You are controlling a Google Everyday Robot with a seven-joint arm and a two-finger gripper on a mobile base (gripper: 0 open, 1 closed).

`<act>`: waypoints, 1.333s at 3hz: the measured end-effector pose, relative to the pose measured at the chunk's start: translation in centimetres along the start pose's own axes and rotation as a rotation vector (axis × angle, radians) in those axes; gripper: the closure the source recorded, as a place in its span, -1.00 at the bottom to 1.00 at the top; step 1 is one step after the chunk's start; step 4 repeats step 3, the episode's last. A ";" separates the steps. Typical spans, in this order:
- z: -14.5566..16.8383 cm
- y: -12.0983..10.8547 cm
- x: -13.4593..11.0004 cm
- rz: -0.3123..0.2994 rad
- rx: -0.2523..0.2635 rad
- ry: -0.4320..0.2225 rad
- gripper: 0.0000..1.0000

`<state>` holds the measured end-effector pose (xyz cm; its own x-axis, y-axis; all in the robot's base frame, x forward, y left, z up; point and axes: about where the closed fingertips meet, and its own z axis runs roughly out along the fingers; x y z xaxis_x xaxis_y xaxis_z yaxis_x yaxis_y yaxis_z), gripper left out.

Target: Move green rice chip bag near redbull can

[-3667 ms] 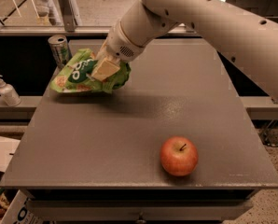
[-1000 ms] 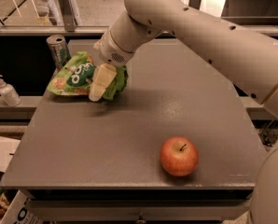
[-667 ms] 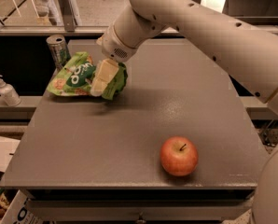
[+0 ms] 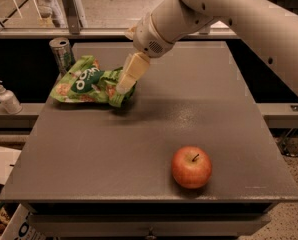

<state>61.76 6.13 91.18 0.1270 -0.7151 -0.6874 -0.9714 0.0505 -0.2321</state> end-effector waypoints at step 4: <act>-7.4 -0.8 3.9 0.049 0.130 -0.073 -1.00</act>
Offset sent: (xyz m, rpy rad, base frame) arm -0.0029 -0.1288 0.0388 0.1590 -0.1039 -0.1905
